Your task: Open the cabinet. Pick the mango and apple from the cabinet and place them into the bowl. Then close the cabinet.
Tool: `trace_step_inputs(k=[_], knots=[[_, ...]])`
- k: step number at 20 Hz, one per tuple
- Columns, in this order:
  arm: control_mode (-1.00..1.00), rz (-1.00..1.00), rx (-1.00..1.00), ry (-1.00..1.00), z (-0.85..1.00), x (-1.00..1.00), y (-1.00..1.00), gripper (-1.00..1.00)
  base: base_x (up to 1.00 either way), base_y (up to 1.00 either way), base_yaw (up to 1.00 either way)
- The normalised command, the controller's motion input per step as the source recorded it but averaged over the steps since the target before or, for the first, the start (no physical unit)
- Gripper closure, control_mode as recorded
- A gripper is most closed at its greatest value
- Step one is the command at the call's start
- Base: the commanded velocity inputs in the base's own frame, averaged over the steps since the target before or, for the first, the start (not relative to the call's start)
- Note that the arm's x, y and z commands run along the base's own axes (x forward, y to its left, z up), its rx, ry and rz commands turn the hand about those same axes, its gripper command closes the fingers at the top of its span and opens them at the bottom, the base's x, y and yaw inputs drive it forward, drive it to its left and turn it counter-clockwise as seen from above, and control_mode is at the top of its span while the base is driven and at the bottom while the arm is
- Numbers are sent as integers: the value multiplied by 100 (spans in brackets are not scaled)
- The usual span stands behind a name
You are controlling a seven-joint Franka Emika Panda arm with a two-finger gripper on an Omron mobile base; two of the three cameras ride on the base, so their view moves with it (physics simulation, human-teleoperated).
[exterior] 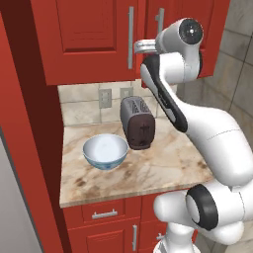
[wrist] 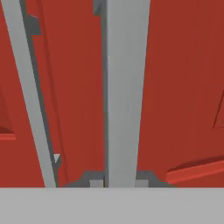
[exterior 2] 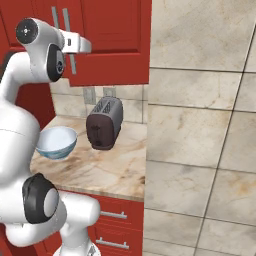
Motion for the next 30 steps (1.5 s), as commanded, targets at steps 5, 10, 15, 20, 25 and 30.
trace_step_inputs(k=[5, 10, 15, 20, 25, 30], knots=[[-100, -1, 0, 0, 0, -71, 0, 100, 0, 0, 0], [-100, -1, 0, 0, 0, -59, 0, 100, 0, 0, 0], [-100, -1, 0, 0, 0, -63, 0, 100, 0, 0, 0], [-100, -2, 0, 0, 0, -67, 0, 100, 0, 0, 0], [-100, -2, 0, 0, 0, -63, 0, 100, 0, 0, 0], [-100, -1, 0, 0, 0, -65, 0, 100, 0, 0, 0]])
